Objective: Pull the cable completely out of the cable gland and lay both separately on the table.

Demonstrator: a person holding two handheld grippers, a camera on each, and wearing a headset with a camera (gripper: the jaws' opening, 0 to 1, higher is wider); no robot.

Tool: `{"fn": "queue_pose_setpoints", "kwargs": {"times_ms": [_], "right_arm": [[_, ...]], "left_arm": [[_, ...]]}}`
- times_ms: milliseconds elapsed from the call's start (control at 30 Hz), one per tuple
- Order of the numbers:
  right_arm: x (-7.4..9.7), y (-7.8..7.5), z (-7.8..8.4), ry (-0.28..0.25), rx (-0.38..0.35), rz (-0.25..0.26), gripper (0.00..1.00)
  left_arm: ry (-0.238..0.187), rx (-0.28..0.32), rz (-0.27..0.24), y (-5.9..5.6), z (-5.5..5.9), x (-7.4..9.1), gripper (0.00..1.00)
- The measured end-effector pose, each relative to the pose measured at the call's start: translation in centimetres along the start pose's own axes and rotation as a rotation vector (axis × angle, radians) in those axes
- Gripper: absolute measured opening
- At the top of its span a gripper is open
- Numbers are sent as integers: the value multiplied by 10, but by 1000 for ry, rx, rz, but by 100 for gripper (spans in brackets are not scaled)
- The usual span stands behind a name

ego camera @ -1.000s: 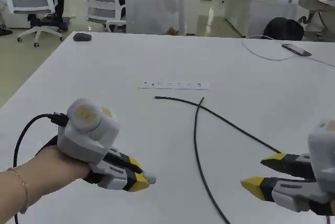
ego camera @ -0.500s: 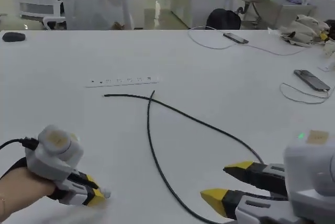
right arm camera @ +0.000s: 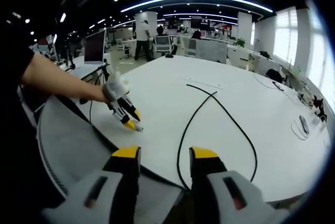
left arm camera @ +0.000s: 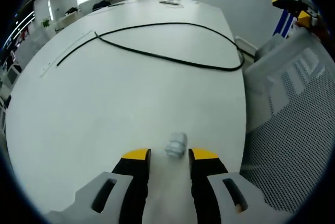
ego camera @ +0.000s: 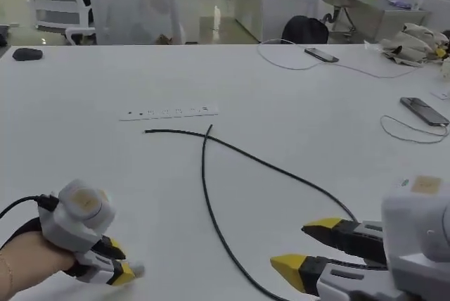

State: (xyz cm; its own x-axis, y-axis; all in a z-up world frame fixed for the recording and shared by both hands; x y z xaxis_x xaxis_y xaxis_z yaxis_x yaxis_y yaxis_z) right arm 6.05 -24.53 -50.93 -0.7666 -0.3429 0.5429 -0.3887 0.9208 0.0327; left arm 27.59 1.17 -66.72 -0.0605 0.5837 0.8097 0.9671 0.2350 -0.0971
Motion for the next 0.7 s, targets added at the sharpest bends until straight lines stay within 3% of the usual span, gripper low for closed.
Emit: {"fn": "queue_pose_setpoints", "kwargs": {"times_ms": [133, 267, 433, 533, 633, 700], "right_arm": [[-7, 1, -4, 10, 20, -29, 41], [-17, 1, -3, 39, 19, -62, 40], [-31, 4, 5, 81, 5, -115, 40], [-35, 6, 12, 122, 18, -134, 41], [-38, 7, 17, 152, 15, -157, 42], [-40, 9, 19, 171, 15, -169, 44]], "left_arm": [[-55, 14, -5, -6, -8, 27, 35], [-108, -2, -31, -21, -16, 65, 32], [-213, 11, -78, -43, -23, 114, 34], [-243, 28, -102, -55, -22, 136, 38], [-296, 96, -118, -68, -15, 162, 38], [-327, 137, -155, -74, -6, 177, 38]]}}
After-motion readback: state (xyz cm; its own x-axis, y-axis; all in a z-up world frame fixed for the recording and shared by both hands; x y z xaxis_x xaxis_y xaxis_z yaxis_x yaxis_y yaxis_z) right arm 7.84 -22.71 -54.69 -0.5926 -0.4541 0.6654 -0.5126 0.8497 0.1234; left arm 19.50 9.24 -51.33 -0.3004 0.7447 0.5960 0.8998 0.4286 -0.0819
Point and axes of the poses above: the centre of the closed fingertips' face, and the gripper's own axes: x roughly backward along the fingers, y roughly to its left, z roughly out of its underside, the point moved 10 cm from there along x, roughly backward along the fingers, and after that the axes turned 2 degrees about -y, right-handed, at the moved point
